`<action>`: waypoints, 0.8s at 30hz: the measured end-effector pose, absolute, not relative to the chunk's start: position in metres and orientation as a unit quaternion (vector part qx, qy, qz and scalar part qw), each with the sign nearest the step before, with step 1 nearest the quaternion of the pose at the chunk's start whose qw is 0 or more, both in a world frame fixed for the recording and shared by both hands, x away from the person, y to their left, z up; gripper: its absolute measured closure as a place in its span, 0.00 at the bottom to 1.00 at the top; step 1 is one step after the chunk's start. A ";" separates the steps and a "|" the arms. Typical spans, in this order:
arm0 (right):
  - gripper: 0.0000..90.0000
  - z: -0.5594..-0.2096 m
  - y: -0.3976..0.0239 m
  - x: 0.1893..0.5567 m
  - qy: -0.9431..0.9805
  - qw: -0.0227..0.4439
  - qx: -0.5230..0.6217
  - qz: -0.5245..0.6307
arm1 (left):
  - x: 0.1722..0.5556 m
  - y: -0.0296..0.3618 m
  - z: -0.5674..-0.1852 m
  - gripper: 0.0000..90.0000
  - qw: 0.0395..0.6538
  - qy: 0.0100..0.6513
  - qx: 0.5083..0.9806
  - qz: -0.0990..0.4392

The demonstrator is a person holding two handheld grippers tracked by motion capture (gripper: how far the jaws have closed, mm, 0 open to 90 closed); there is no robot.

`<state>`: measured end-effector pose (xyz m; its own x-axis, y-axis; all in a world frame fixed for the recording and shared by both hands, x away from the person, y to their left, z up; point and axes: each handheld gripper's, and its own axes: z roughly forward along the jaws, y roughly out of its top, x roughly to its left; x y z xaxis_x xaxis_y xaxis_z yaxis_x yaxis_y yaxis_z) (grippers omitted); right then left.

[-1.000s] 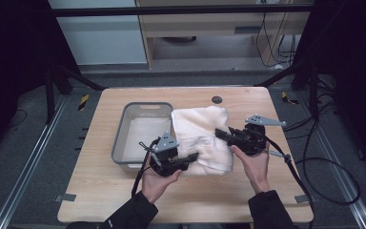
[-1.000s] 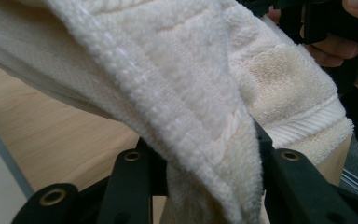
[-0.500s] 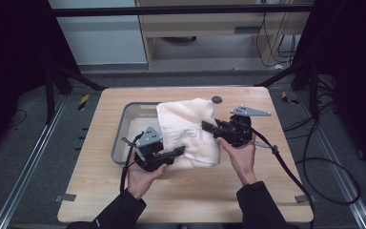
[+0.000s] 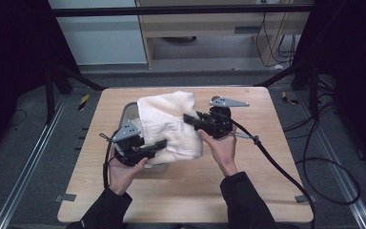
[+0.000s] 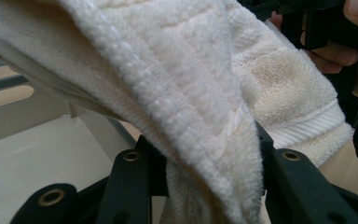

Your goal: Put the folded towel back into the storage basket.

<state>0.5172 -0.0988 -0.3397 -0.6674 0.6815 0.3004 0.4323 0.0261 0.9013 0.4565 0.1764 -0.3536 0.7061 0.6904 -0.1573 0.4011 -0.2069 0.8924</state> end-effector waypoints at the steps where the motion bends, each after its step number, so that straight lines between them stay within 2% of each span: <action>1: 0.71 -0.340 -0.096 0.518 0.708 0.108 0.392 0.578 | 0.457 0.179 -0.353 0.69 0.517 0.358 0.765 0.140; 24: 0.71 -0.345 -0.030 0.542 0.703 0.119 0.388 0.584 | 0.474 0.234 -0.351 0.69 0.501 0.399 0.750 0.165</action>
<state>0.5415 -0.0298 -0.3447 -0.6706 0.6843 0.2864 0.4067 0.0162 0.9134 0.4738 0.2342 -0.3513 0.6263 0.7646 -0.1519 0.4330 -0.1792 0.8834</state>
